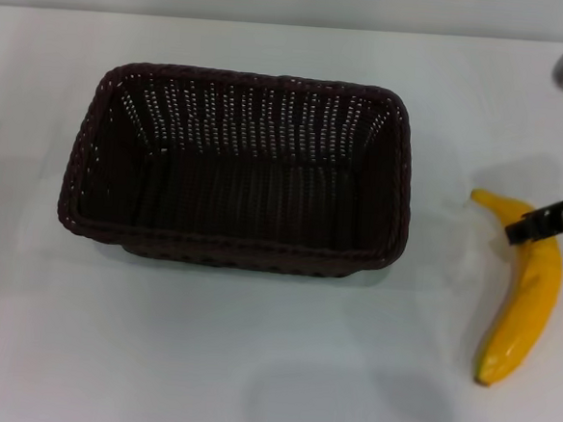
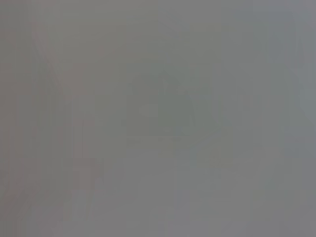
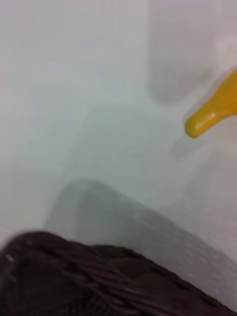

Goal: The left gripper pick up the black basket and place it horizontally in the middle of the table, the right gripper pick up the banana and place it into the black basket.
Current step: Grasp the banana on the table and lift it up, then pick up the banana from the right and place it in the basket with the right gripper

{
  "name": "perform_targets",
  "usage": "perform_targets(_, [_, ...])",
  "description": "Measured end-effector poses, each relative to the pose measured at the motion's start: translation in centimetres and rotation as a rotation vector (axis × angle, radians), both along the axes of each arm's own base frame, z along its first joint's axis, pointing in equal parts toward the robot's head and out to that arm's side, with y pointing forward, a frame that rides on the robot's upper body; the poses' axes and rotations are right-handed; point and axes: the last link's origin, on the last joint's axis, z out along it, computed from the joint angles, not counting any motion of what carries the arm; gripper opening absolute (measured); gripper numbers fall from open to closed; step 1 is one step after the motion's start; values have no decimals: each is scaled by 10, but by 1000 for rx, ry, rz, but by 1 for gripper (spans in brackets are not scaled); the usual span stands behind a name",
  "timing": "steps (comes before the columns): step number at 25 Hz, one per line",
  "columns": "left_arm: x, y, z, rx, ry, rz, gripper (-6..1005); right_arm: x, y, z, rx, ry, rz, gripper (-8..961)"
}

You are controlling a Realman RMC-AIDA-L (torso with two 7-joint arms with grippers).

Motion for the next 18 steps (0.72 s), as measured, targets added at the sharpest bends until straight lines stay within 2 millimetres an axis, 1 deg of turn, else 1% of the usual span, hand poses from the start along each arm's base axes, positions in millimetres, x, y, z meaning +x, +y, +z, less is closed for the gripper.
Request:
perform_targets(3, [0,0,0,0,-1,0,714,1,3,14,37,-4,15,472])
perform_targets(7, [0,0,-1,0,-2,0,714,-4,12,43,117,-34,63,469])
perform_targets(9, [0,-1,-1,0,-2,2,714,-14,19,60,171,-38,122,468])
perform_targets(11, [0,-1,-2,-1,-4,4,714,-27,25,70,208,-30,189,468])
perform_targets(13, [0,-1,-2,2,-7,5,714,-44,31,74,232,-15,267,467])
perform_targets(15, [0,-1,-2,9,-13,6,714,-57,35,72,230,-10,329,467])
perform_targets(18, [-1,-2,-2,21,-21,8,714,-68,36,65,211,-18,397,466])
